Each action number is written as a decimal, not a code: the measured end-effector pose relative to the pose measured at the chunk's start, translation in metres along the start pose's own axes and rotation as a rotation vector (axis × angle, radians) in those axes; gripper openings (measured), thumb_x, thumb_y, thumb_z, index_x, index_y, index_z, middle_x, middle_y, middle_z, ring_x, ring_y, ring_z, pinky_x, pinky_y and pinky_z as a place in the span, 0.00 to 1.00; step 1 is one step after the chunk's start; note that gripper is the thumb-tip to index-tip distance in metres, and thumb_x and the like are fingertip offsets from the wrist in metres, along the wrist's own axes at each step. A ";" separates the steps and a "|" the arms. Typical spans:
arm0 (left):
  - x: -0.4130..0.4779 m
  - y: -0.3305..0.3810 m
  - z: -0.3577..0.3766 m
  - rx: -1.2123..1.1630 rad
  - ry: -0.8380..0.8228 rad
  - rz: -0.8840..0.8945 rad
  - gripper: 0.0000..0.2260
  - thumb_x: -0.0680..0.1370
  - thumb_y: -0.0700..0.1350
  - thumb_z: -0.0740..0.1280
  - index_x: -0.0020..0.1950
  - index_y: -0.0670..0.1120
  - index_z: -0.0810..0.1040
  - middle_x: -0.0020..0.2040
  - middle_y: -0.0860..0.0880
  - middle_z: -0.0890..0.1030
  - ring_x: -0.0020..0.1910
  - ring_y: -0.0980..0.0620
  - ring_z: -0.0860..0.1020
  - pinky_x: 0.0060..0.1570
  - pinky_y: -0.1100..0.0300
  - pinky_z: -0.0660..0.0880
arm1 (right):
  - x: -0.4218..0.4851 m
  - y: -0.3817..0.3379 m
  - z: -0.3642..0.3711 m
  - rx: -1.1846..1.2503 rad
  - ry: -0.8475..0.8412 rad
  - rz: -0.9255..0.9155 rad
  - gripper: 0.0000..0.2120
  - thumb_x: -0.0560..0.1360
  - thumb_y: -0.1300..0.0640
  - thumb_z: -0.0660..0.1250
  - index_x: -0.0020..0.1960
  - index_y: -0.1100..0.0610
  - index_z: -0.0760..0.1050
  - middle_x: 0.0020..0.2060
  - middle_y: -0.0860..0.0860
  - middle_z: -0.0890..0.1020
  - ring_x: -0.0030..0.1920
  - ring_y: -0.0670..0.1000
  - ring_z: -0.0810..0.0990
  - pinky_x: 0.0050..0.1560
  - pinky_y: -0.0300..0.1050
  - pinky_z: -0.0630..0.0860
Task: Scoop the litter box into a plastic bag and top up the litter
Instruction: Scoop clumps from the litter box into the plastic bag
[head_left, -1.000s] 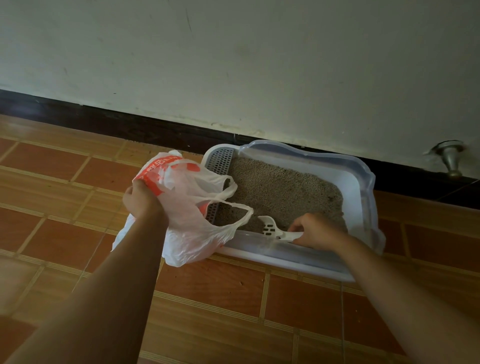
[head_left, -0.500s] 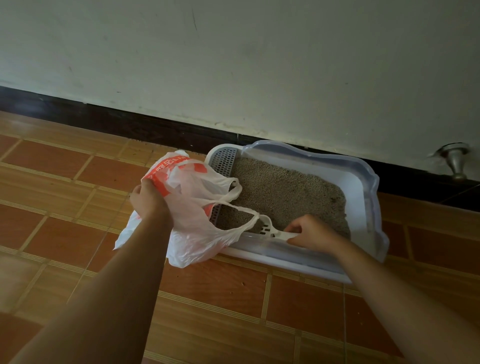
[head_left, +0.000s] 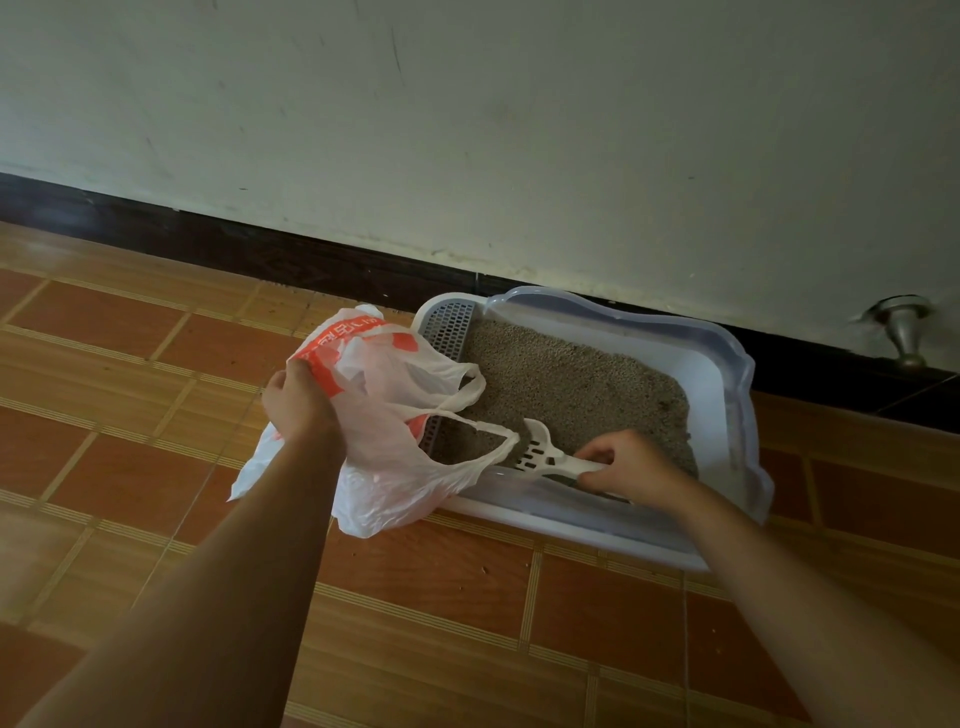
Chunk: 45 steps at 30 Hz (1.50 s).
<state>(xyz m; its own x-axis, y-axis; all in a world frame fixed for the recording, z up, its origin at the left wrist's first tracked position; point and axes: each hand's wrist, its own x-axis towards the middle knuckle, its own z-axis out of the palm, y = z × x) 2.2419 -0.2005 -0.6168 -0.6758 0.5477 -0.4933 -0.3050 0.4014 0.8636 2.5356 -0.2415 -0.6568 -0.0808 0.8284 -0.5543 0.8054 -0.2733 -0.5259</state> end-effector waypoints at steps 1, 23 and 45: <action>0.000 0.000 0.000 0.004 0.001 -0.004 0.15 0.80 0.46 0.56 0.64 0.43 0.72 0.56 0.45 0.78 0.54 0.49 0.76 0.51 0.58 0.73 | 0.000 0.001 -0.001 0.011 0.009 -0.001 0.10 0.69 0.58 0.72 0.51 0.50 0.81 0.44 0.47 0.83 0.45 0.50 0.81 0.49 0.50 0.77; -0.008 -0.002 0.005 0.048 -0.037 -0.002 0.14 0.81 0.48 0.56 0.63 0.45 0.73 0.57 0.46 0.78 0.51 0.52 0.74 0.58 0.54 0.74 | -0.017 0.014 -0.024 0.023 0.376 0.014 0.11 0.71 0.59 0.70 0.52 0.51 0.79 0.38 0.46 0.80 0.37 0.51 0.79 0.37 0.47 0.75; 0.000 -0.013 0.018 0.087 -0.054 0.010 0.18 0.81 0.46 0.55 0.66 0.39 0.73 0.62 0.40 0.77 0.62 0.43 0.75 0.55 0.56 0.74 | -0.019 0.005 -0.083 -0.501 0.178 0.319 0.10 0.70 0.56 0.70 0.50 0.56 0.78 0.37 0.52 0.78 0.37 0.52 0.77 0.38 0.43 0.74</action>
<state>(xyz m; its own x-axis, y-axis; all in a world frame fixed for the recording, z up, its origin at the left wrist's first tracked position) 2.2578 -0.1925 -0.6299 -0.6404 0.5903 -0.4914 -0.2374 0.4564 0.8575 2.5896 -0.2175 -0.5954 0.2739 0.8242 -0.4957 0.9549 -0.2943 0.0384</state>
